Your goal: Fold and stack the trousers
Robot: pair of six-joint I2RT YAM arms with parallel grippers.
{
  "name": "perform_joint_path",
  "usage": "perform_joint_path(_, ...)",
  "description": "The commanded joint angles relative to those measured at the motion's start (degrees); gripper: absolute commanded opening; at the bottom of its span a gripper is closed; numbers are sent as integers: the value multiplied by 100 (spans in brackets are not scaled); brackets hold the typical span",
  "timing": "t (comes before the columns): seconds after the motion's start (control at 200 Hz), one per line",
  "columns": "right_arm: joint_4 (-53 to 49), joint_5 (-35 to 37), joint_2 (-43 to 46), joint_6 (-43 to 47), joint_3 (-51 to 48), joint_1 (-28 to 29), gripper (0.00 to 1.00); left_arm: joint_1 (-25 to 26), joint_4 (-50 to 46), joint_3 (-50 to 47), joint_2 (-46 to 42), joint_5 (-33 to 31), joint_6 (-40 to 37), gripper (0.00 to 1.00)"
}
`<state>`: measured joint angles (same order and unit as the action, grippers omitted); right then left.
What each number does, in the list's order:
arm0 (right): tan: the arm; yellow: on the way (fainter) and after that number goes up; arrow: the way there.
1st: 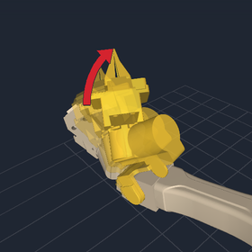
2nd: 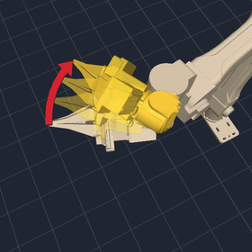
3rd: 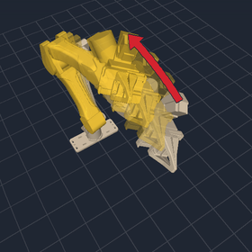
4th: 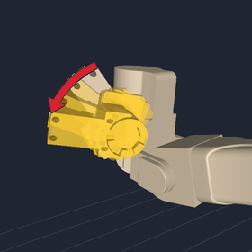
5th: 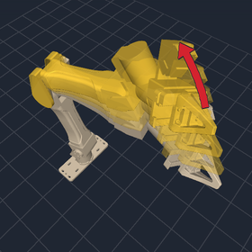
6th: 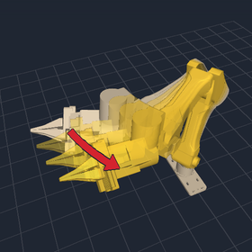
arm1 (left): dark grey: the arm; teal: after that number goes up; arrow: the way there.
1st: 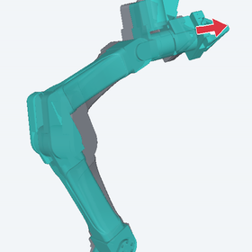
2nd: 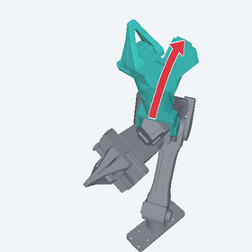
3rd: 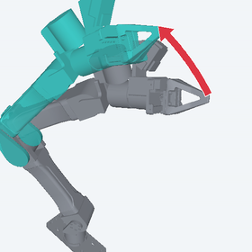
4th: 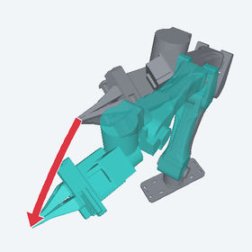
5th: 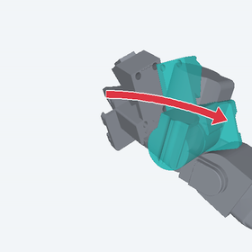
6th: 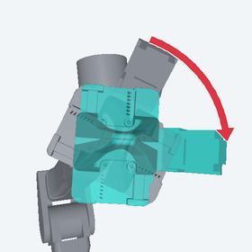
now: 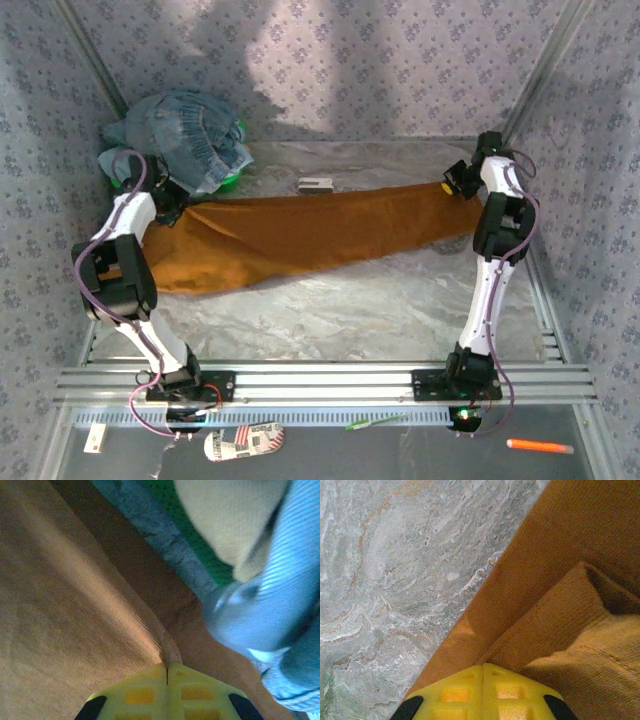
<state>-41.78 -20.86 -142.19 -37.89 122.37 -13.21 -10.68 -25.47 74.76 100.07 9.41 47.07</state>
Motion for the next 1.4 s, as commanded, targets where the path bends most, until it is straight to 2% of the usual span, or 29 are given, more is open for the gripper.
perform_joint_path(0.0,-62,55,226,130,-114,-39,0,-134,232,346,254,-141,60,0)
perform_joint_path(0.09,-42,79,281,133,-206,-80,0,-161,297,418,572,-58,81,0)
perform_joint_path(0.115,-33,74,298,125,-235,-92,0,-167,281,452,678,-2,72,11)
perform_joint_path(0.14,-32,57,333,124,-268,-104,0,-163,256,475,785,61,61,27)
perform_joint_path(0.185,-25,19,394,132,-330,-119,0,-163,296,455,932,178,15,43)
perform_joint_path(0.245,-40,-17,527,139,-424,-138,13,-173,293,359,1009,202,-21,69)
perform_joint_path(0.295,-54,13,694,141,-543,-139,26,-193,334,213,942,206,-77,80)
perform_joint_path(0.34,-52,48,870,376,-681,-141,32,-216,413,4,759,204,-76,90)
perform_joint_path(0.355,-56,68,921,400,-720,-143,33,-219,437,-71,684,192,-86,97)
perform_joint_path(0.365,-69,79,967,419,-744,-135,34,-216,447,-112,624,175,-89,99)
perform_joint_path(0.46,-93,224,1303,496,-1122,-60,40,-225,333,-495,44,-57,-117,99)
perform_joint_path(0.6,138,289,1531,501,-1645,350,40,-189,519,-1379,-644,-220,147,100)
perform_joint_path(0.715,19,237,1273,488,-1631,619,35,-159,880,-2016,-637,-187,332,100)
perform_joint_path(0.824,134,259,1244,347,-1858,629,29,-171,1139,-2324,-402,-95,455,100)
perform_joint_path(0.934,-3,304,1239,242,-2131,443,12,-230,1173,-2549,-294,-76,613,100)
perform_joint_path(1.124,311,407,2032,97,-3754,-153,1,-407,860,-3263,-865,-198,835,100)
perform_joint_path(1.279,609,288,2798,38,-5019,-719,0,-403,545,-4040,-1619,-41,951,98)
perform_joint_path(1.394,336,516,3298,123,-5223,-956,0,-397,-42,-4464,-2447,123,922,97)
